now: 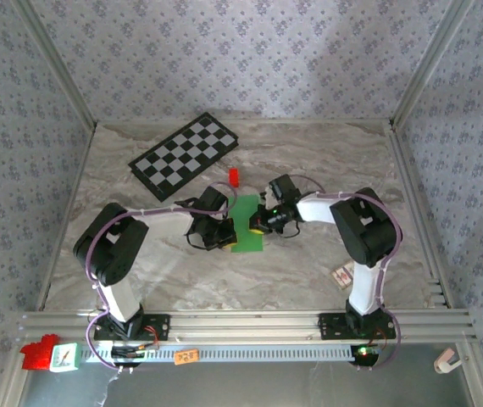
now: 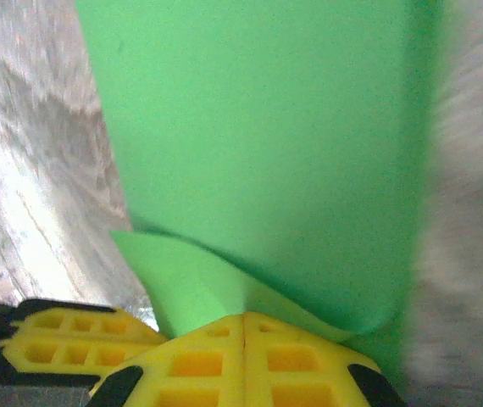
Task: Fold a paper plane with a square sheet of paper (pick it up from the middle)
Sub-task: Fold the triangle a second time at the center of the table.
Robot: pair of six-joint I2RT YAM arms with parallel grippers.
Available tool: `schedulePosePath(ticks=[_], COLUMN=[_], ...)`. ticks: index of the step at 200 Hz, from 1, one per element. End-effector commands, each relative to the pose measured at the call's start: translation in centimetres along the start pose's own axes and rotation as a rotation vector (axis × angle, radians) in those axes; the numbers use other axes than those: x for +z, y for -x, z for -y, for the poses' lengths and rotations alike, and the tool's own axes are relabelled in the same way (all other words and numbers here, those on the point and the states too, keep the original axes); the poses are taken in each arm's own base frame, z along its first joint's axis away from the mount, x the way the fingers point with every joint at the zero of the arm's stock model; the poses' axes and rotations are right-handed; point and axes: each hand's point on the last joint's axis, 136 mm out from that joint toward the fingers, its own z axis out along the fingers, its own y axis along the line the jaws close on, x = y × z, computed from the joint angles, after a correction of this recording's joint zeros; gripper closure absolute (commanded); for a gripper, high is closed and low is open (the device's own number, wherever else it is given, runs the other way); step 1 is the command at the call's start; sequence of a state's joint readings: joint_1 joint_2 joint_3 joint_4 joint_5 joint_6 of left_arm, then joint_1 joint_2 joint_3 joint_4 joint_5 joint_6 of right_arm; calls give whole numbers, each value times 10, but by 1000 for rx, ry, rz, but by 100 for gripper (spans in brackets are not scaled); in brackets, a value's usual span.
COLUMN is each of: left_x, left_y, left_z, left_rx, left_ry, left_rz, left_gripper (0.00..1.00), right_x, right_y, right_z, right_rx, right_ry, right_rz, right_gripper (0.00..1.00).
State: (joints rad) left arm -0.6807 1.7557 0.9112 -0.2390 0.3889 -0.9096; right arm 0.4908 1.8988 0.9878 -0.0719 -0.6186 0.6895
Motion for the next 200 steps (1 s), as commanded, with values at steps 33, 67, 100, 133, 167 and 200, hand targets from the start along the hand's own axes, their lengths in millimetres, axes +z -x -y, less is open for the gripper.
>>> schedulePosePath(ticks=[33,67,100,133,167,200], left_x=[14,11,9,6,-2,-16], left_y=[-28,-22,-18,-13,-3,8], left_z=[-71,-57,-49,-39,-16,22], left_rx=[-67,-50,-37,-18,36,104], left_ry=[267,230,218,192,121,-10], left_rz=[-96,-88,-82,-73,-40,9], left_gripper=[100,100,100,100,100,100], right_x=[-29,-55,-51,-21,-3,3], right_y=[40,47,30,9,2,-2], right_z=[62,26,-7,-16,-8,14], right_rx=[89,31,-38,-64,-39,-1], right_ry=[-188,-118,-50,-37,-52,-132], right_rz=[127,182,146,60,21,-7], right_gripper=[94,93,93,93,93,93])
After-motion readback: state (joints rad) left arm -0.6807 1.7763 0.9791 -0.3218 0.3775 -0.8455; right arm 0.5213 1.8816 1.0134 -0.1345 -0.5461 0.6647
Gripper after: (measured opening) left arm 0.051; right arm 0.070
